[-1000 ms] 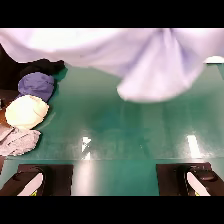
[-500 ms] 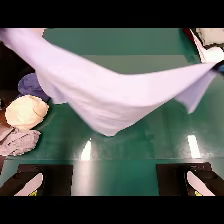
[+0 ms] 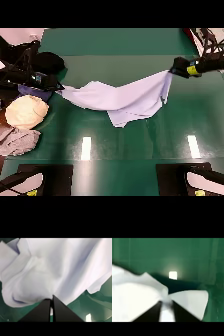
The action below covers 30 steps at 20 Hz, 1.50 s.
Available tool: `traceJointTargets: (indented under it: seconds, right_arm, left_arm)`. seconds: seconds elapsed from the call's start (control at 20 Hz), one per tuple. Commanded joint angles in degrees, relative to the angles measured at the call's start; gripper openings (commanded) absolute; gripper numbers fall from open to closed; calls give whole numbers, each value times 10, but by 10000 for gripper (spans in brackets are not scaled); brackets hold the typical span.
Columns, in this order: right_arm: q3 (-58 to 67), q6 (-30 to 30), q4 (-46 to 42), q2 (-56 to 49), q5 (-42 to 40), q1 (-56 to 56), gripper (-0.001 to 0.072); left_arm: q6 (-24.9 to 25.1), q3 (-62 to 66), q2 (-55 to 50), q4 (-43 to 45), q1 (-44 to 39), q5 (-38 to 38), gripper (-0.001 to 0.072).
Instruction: Fold the shirts.
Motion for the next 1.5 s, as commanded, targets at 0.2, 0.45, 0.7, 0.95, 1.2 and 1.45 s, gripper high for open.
traceJointTargets:
  seconds: [0.2, 0.45, 0.7, 0.95, 1.2, 1.45]
  right_arm:
    - [35, -23, -1, -9, 71, -12, 525]
    - [-214, 40, 6, 109, 71, 88, 524]
    - [-388, 135, 53, 124, -104, 230, 500]
    - [-401, 150, 127, 35, -228, 304, 500]
    - [-400, 150, 155, 5, -319, 318, 455]
    - [-400, 137, 149, 19, -370, 317, 16]
  left_arm:
    - [16, -15, -16, 7, 0, 14, 24]
    - [16, -15, -16, 7, 0, 17, 24]
    - [16, -15, -16, 7, 0, 15, 25]
    - [16, -15, -16, 7, 0, 2, 24]
    - [16, -15, -16, 7, 0, 2, 24]
    - [16, -15, -14, 7, 0, 4, 24]
